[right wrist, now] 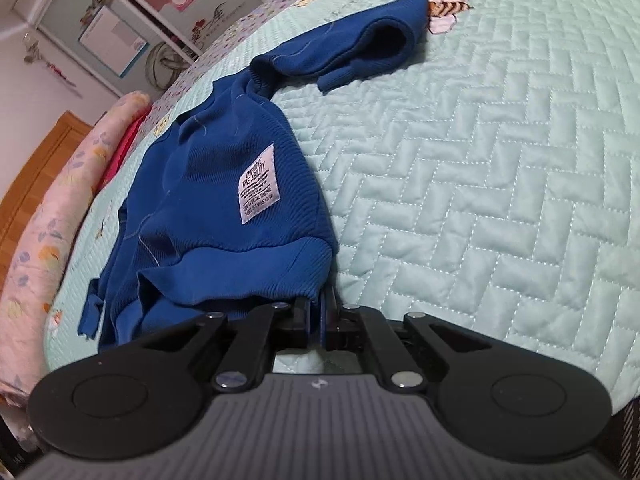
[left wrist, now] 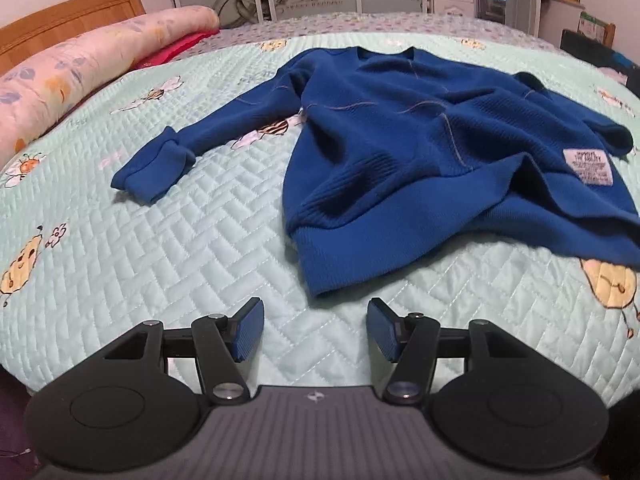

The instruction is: Fold clothes

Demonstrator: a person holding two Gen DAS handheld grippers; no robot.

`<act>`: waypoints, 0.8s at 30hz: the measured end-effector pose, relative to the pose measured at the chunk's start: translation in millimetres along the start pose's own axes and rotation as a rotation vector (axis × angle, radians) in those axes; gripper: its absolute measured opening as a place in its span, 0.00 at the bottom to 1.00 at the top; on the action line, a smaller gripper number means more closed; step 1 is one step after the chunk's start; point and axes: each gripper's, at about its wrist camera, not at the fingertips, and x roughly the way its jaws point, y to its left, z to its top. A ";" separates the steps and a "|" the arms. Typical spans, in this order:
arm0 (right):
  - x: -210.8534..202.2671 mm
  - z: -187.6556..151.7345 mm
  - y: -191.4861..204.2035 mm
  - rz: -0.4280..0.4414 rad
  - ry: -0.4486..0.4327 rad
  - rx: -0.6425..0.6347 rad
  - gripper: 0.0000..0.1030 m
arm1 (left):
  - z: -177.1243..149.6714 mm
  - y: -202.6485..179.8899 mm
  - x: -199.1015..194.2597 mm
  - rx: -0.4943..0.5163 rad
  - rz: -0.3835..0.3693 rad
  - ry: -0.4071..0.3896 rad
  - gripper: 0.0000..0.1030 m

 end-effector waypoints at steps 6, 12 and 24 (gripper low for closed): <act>-8.4 -0.3 9.6 -0.031 -0.009 -0.067 0.06 | 1.1 -1.5 5.7 0.032 0.032 -0.017 0.57; -31.1 -12.0 20.0 -0.085 -0.048 -0.190 0.16 | -1.1 -2.4 8.3 0.069 0.064 -0.033 0.57; -33.2 -22.0 19.6 -0.099 -0.028 -0.222 0.21 | 5.3 -3.8 3.4 0.063 0.064 -0.066 0.56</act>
